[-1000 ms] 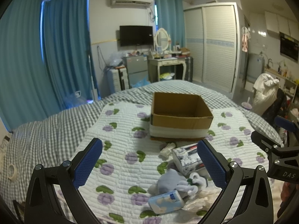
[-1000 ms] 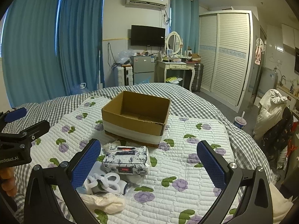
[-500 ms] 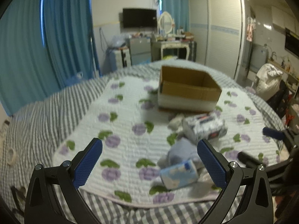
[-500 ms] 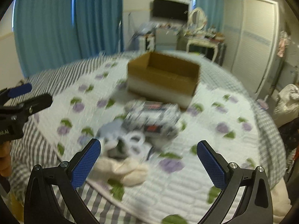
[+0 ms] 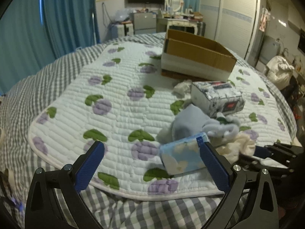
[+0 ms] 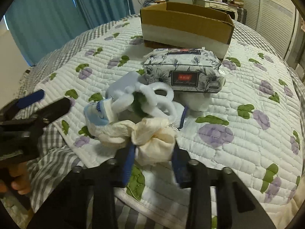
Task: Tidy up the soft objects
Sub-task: 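Grasp the cream lace scrunchie with the right gripper while the left gripper grasps the light blue wipes pack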
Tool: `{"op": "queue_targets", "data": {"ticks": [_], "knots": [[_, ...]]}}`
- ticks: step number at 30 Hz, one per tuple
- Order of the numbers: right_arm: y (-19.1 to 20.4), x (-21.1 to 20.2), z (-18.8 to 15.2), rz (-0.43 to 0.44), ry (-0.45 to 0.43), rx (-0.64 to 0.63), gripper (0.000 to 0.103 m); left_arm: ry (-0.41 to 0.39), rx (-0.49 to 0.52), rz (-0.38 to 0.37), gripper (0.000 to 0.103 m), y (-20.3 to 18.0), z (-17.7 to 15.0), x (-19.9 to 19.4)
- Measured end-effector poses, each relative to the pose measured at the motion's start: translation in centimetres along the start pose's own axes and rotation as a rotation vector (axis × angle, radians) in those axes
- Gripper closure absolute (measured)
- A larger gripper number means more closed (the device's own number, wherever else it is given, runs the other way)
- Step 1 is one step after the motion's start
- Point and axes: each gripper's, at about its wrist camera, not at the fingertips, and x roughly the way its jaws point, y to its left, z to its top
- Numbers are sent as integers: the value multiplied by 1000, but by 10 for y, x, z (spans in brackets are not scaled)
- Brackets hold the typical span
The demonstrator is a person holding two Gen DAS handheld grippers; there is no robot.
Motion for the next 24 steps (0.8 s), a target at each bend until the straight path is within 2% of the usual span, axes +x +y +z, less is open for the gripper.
{"op": "queue_targets", "data": {"ticks": [4, 10, 13, 15, 18, 20, 21, 24], "knots": [[-16, -26, 3, -9, -65, 18, 76, 19, 4, -27, 2, -8, -2, 6], [-50, -49, 16, -85, -151, 56, 76, 89, 38, -86, 2, -32, -4, 26], [-62, -47, 18, -85, -151, 78, 76, 124, 38, -84, 2, -36, -3, 39], [-64, -42, 17, -80, -145, 80, 76, 150, 23, -52, 2, -34, -3, 49], [-64, -35, 17, -67, -138, 70, 76, 182, -2, -73, 3, -31, -3, 60], [-64, -31, 18, -56, -136, 62, 76, 209, 8, -94, 8, -33, -4, 68], [-64, -30, 18, -54, -135, 61, 76, 226, 11, -111, 24, -34, -5, 72], [-64, -30, 19, -45, -135, 58, 76, 241, 11, -134, 26, -33, -6, 72]]}}
